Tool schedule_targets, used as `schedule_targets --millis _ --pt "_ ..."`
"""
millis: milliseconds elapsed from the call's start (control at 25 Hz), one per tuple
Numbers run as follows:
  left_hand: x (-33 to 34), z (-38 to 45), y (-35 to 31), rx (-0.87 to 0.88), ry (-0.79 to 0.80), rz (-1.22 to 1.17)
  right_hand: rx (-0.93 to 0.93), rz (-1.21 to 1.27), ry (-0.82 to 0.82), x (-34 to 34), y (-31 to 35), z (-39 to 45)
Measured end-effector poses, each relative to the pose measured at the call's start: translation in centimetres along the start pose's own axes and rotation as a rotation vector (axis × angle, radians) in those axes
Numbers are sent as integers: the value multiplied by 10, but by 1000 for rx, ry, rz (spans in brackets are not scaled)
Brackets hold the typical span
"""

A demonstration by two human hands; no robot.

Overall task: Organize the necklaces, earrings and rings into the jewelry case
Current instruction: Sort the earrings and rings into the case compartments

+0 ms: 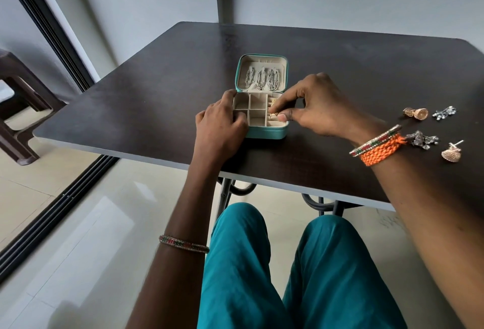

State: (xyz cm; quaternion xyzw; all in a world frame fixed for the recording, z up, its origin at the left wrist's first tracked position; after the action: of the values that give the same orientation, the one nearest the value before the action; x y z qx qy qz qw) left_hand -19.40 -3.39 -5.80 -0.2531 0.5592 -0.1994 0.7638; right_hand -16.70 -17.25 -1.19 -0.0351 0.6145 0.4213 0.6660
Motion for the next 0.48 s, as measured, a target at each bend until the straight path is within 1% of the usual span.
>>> schedule_targets --millis 200,280,480 --pt "-2 0 0 -8 -9 1 -44 -31 33 5 3 0" --pt "-2 -1 -1 -7 -13 -1 -47 -34 21 5 -1 -2" --pt "-2 0 0 -11 -6 -8 -108 -224 -141 -3 6 -19"
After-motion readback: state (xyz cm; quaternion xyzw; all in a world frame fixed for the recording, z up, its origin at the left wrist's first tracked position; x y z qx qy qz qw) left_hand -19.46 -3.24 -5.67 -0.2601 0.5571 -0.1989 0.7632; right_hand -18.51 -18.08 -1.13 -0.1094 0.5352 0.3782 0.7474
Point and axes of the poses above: each hand's wrist, its own z-axis towards the middle knuckle, its own x-axis out of the palm, y = z × x, the point moved 10 cm from there along z, towards the middle knuckle, and after that the axes turned 2 degrees about y, right-handed, at the moved point
